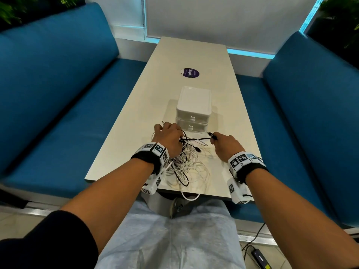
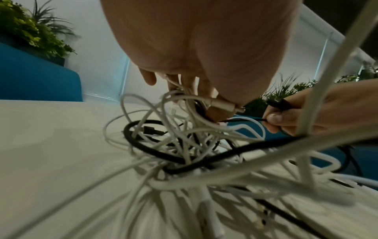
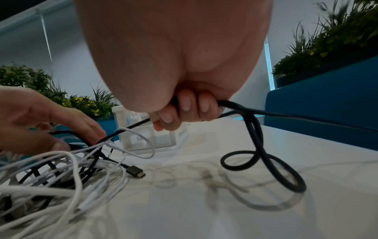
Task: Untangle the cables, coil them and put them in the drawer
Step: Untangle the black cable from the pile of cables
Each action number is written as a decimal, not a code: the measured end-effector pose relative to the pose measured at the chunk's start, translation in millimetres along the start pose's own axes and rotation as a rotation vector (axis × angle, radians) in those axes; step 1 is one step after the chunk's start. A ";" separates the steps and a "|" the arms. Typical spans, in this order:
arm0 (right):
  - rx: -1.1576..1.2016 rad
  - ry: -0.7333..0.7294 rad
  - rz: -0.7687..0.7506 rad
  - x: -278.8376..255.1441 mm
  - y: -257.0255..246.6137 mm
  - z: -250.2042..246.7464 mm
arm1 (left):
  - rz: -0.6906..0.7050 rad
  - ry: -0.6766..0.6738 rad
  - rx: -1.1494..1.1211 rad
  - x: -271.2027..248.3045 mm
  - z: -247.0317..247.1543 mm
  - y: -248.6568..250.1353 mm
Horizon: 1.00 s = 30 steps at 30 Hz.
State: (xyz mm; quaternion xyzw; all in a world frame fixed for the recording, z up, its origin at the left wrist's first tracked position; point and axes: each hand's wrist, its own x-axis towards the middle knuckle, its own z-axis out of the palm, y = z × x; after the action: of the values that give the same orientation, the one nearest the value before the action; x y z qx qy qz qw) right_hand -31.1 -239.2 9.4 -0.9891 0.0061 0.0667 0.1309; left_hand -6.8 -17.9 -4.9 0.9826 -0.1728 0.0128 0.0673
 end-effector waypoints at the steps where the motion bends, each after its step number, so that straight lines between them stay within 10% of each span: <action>1: -0.005 0.006 -0.005 0.2 0.1 -0.4 | -0.001 -0.019 0.025 0.0 1.0 2.4; 30: -0.113 0.018 0.000 -3.3 10.6 6.6 | 0.010 -0.045 0.119 13.4 -3.3 7.6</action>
State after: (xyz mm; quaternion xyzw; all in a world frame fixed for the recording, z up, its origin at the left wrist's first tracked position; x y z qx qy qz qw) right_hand -35.6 -247.8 0.8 -0.9955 0.0036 0.0578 0.0747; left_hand 3.2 -29.0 -0.1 0.9840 -0.1781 0.0012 0.0049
